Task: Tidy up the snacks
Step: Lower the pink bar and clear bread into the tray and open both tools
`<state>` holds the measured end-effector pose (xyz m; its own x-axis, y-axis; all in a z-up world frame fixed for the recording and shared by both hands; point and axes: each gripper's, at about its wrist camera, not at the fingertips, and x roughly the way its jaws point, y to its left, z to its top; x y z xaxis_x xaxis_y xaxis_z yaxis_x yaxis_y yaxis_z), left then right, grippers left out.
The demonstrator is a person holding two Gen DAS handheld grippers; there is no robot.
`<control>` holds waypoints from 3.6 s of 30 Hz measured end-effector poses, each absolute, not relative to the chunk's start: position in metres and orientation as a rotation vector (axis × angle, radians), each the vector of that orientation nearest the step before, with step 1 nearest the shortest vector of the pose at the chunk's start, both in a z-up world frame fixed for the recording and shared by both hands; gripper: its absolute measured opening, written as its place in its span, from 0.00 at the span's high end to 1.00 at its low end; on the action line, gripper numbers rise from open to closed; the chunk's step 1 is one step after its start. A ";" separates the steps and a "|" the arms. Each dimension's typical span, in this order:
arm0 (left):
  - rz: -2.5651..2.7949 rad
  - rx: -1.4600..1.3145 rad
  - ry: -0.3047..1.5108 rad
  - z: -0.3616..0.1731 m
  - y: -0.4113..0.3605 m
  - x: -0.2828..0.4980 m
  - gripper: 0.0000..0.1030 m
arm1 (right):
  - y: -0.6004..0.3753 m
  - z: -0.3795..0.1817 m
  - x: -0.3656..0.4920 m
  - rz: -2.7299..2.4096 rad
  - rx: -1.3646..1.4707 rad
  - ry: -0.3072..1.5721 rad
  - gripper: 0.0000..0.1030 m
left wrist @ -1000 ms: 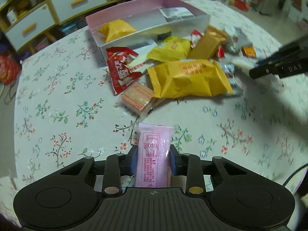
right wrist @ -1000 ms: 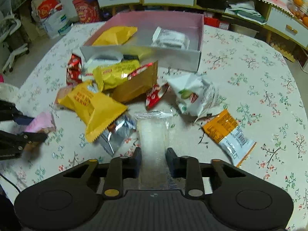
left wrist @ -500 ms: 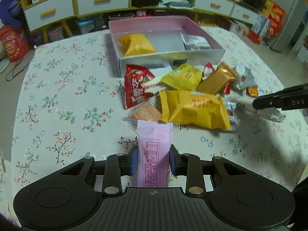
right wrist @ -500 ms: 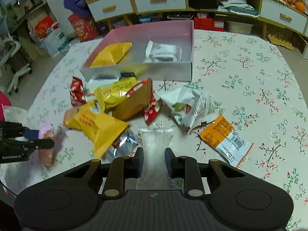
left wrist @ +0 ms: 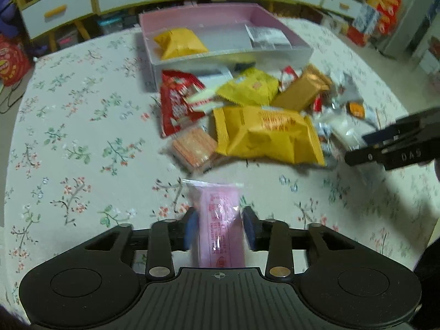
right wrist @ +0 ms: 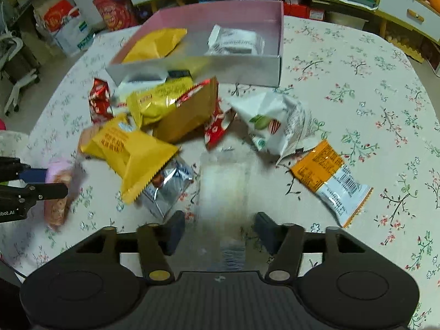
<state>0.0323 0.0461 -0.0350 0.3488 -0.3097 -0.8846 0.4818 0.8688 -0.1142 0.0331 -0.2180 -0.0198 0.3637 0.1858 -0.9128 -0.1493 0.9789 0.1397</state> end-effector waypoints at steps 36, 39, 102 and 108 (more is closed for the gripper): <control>-0.544 0.030 1.007 0.015 0.035 0.046 0.72 | -0.233 0.035 0.038 0.252 0.224 1.006 1.00; -0.528 -0.011 0.989 0.021 0.033 0.059 0.72 | -0.234 0.043 0.051 0.241 0.257 0.979 1.00; -0.328 -0.152 0.839 0.003 -0.051 0.195 0.36 | -0.260 0.033 0.184 0.134 0.274 0.809 0.58; -0.299 -0.111 0.837 0.020 -0.037 0.175 0.27 | -0.257 0.046 0.166 0.128 0.256 0.802 0.49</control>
<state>0.1747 -0.0374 0.0205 0.6309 -0.3042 -0.7137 0.2176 0.9524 -0.2136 0.1660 -0.2569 0.0464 0.6896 0.2095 -0.6932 -0.0160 0.9614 0.2746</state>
